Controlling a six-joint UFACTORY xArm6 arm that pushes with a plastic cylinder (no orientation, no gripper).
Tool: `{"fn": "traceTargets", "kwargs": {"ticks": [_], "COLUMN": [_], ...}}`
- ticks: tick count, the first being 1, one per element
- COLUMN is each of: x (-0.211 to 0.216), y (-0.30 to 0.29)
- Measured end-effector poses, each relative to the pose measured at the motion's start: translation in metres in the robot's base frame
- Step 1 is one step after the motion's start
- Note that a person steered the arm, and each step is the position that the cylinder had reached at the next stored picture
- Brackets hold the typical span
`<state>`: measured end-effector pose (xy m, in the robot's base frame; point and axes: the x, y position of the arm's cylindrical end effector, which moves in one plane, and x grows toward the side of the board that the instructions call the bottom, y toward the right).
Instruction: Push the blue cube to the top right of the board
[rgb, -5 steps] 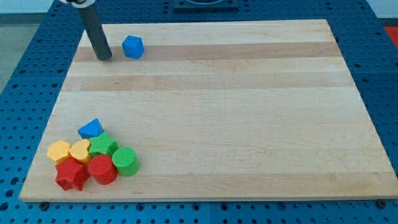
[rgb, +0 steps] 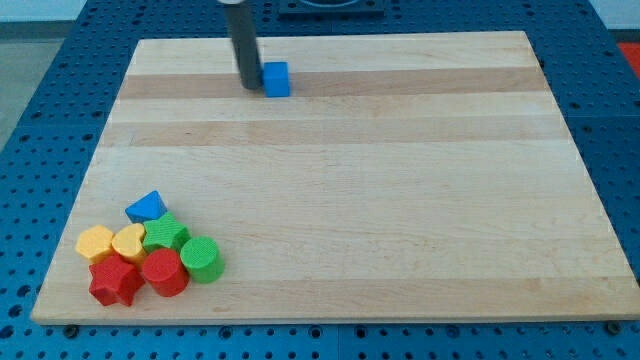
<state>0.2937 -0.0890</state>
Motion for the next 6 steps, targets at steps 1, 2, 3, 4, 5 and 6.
{"fn": "traceTargets", "kwargs": {"ticks": [1,2,3,4,5,6], "x": [0.001,0.001,0.001,0.001,0.001,0.001], "y": [0.057,0.118,0.181,0.247,0.286,0.291]}}
